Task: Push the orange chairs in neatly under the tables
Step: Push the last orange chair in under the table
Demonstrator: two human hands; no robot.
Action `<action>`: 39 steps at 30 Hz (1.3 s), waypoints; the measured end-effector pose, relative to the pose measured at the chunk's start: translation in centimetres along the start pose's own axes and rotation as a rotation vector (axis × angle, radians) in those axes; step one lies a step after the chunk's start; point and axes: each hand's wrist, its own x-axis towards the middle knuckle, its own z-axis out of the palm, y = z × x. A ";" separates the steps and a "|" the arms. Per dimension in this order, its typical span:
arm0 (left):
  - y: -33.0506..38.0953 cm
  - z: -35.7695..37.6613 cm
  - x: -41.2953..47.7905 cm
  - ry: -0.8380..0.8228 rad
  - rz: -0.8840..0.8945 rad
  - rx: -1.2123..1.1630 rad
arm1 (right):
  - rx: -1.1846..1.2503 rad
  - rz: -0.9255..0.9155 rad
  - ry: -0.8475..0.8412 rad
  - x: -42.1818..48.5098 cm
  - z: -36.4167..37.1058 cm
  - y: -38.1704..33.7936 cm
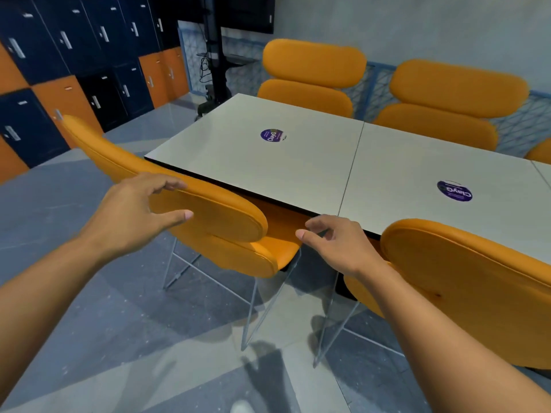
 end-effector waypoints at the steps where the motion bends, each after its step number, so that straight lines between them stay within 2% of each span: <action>1: -0.6 -0.2 1.1 -0.007 -0.005 0.010 | 0.024 0.004 0.009 1.0 0.1 -0.4; 12: -7.3 0.1 9.6 -0.204 0.066 0.158 | 0.125 0.017 -0.080 9.5 3.4 -5.4; 20: -12.4 0.0 12.8 -0.287 0.211 0.075 | 0.082 0.039 -0.180 10.8 6.0 -10.1; 24: -14.2 -0.6 14.0 -0.347 0.305 0.006 | -0.030 0.091 -0.214 10.4 8.2 -13.7; 27: -16.3 -0.8 15.1 -0.381 0.373 -0.046 | -0.173 0.170 -0.164 10.4 10.2 -16.7; 31: -17.8 -1.5 15.8 -0.435 0.423 -0.053 | -0.539 0.214 -0.009 10.4 13.2 -19.9; 35: -19.4 -3.5 16.7 -0.359 0.479 -0.001 | -0.624 0.239 0.101 10.5 15.8 -21.5; 39: -22.9 -4.5 18.7 -0.351 0.426 0.132 | -0.672 0.259 0.175 10.8 16.9 -21.9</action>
